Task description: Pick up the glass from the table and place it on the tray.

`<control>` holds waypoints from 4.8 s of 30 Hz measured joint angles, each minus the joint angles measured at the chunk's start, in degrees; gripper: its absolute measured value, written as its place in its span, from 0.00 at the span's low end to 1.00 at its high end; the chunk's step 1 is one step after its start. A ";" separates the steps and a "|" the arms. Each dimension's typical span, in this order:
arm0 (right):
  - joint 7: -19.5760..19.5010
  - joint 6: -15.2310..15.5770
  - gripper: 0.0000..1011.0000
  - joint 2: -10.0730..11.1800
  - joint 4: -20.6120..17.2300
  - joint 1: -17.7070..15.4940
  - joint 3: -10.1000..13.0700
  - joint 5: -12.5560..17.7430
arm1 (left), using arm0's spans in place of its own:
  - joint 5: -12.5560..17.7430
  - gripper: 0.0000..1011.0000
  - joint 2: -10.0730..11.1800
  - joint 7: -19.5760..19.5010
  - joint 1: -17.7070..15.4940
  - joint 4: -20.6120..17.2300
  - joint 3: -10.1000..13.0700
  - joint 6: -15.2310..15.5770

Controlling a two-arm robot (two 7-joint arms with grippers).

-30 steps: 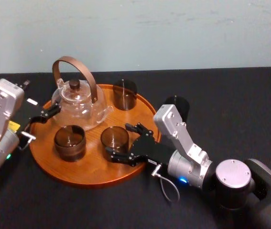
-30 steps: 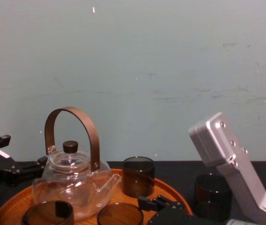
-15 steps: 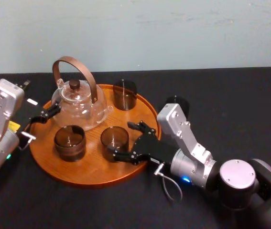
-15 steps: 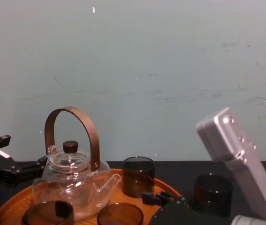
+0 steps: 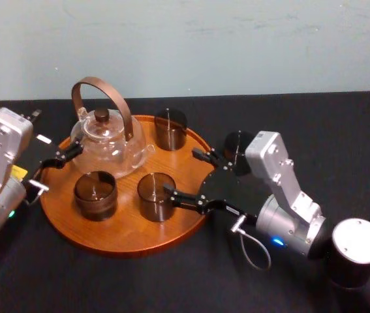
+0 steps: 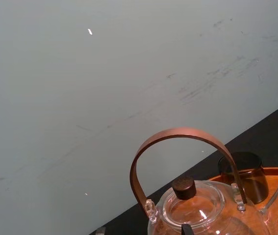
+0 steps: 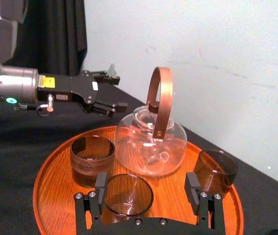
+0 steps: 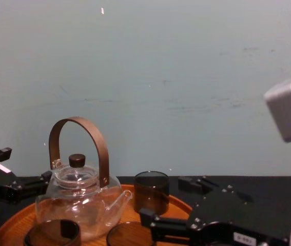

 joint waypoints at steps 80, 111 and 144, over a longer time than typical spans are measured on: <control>-2.68 -0.90 0.99 3.02 5.80 -4.81 14.31 5.68 | 0.00 0.99 0.00 0.00 0.00 0.00 0.00 0.00; -1.76 1.06 0.99 -0.12 17.00 6.01 9.31 1.69 | 0.00 0.99 0.00 0.00 0.00 0.00 0.00 0.00; -0.08 -1.59 0.99 -3.24 26.93 12.97 7.49 0.27 | 0.00 0.99 0.00 0.00 0.00 0.00 0.00 0.00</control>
